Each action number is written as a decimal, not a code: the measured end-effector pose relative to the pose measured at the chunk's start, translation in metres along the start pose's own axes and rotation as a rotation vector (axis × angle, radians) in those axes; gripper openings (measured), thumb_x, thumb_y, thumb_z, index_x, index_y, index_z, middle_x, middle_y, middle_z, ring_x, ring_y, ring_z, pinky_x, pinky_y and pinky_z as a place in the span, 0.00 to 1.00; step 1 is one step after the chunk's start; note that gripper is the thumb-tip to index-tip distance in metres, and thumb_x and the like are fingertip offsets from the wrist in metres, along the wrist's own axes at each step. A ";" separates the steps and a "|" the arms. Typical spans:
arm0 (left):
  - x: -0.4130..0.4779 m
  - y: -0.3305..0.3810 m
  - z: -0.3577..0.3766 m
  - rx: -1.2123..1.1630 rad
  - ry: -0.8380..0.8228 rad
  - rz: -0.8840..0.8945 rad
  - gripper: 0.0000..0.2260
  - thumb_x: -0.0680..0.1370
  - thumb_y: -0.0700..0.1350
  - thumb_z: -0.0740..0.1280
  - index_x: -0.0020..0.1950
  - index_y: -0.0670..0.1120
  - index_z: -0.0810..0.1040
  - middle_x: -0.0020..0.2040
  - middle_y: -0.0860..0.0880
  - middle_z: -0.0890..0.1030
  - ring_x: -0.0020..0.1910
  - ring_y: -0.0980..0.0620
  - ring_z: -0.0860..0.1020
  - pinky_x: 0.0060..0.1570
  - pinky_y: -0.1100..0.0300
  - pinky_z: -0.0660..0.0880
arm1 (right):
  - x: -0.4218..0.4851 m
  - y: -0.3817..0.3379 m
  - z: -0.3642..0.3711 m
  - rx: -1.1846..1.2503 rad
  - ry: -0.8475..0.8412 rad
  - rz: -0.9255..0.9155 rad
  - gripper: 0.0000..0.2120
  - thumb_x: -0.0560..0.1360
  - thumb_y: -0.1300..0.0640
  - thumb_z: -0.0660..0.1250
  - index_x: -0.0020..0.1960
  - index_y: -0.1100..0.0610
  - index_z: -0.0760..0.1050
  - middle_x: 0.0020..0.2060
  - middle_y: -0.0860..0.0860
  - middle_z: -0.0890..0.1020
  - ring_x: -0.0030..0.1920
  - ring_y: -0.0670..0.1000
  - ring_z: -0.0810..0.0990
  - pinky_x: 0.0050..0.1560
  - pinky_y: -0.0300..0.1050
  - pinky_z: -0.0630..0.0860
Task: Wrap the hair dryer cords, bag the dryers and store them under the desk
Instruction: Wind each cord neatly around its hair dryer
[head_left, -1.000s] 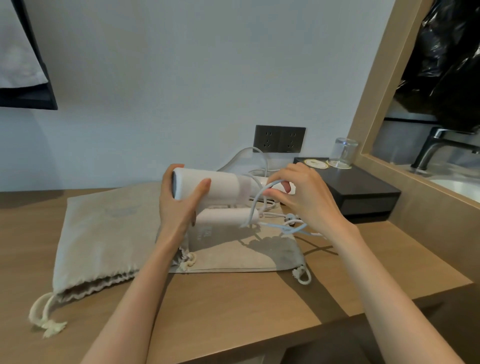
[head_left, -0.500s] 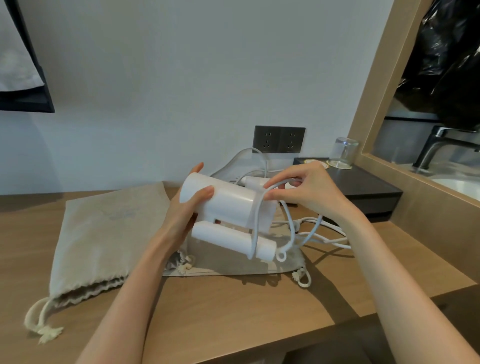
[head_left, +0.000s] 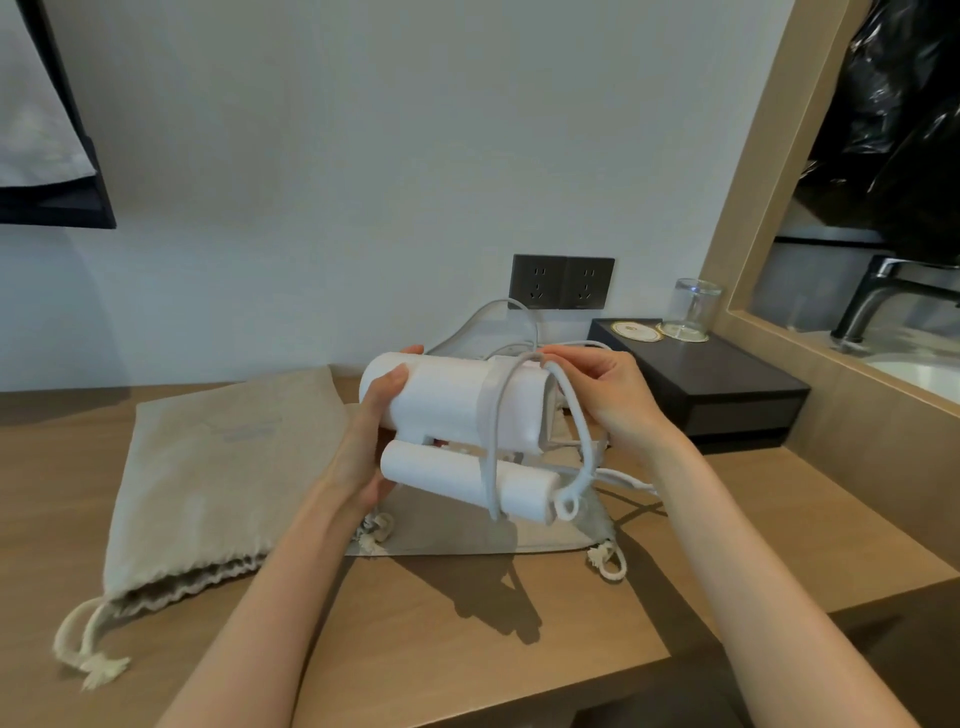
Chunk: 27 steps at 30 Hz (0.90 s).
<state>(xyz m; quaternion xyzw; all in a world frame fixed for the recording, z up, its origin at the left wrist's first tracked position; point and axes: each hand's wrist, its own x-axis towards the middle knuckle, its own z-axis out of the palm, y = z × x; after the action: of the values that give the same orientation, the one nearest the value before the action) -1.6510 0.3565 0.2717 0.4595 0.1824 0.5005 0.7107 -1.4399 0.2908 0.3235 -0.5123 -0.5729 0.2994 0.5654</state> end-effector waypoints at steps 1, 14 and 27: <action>0.001 -0.001 0.000 -0.023 0.023 -0.006 0.17 0.69 0.54 0.68 0.56 0.49 0.78 0.44 0.47 0.84 0.41 0.49 0.82 0.34 0.57 0.79 | 0.001 0.004 0.003 0.037 0.024 0.016 0.09 0.68 0.48 0.71 0.46 0.48 0.85 0.47 0.62 0.82 0.43 0.72 0.74 0.50 0.59 0.72; 0.012 -0.006 -0.003 -0.541 0.394 -0.161 0.13 0.76 0.55 0.66 0.54 0.47 0.78 0.44 0.48 0.85 0.44 0.50 0.83 0.35 0.59 0.81 | -0.004 0.029 0.022 -0.349 -0.031 -0.056 0.10 0.80 0.54 0.60 0.58 0.48 0.78 0.28 0.52 0.70 0.30 0.44 0.67 0.32 0.39 0.65; 0.020 -0.008 -0.019 -0.458 0.762 0.015 0.28 0.70 0.54 0.74 0.66 0.48 0.69 0.57 0.48 0.79 0.51 0.50 0.81 0.31 0.59 0.79 | -0.030 0.017 0.023 -1.235 -0.094 -0.432 0.12 0.80 0.46 0.57 0.52 0.46 0.79 0.35 0.44 0.80 0.35 0.47 0.78 0.30 0.44 0.74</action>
<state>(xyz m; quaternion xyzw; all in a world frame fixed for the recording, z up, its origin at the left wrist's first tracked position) -1.6514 0.3822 0.2596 0.0743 0.3124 0.6668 0.6725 -1.4623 0.2729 0.2935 -0.6026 -0.7535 -0.1828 0.1892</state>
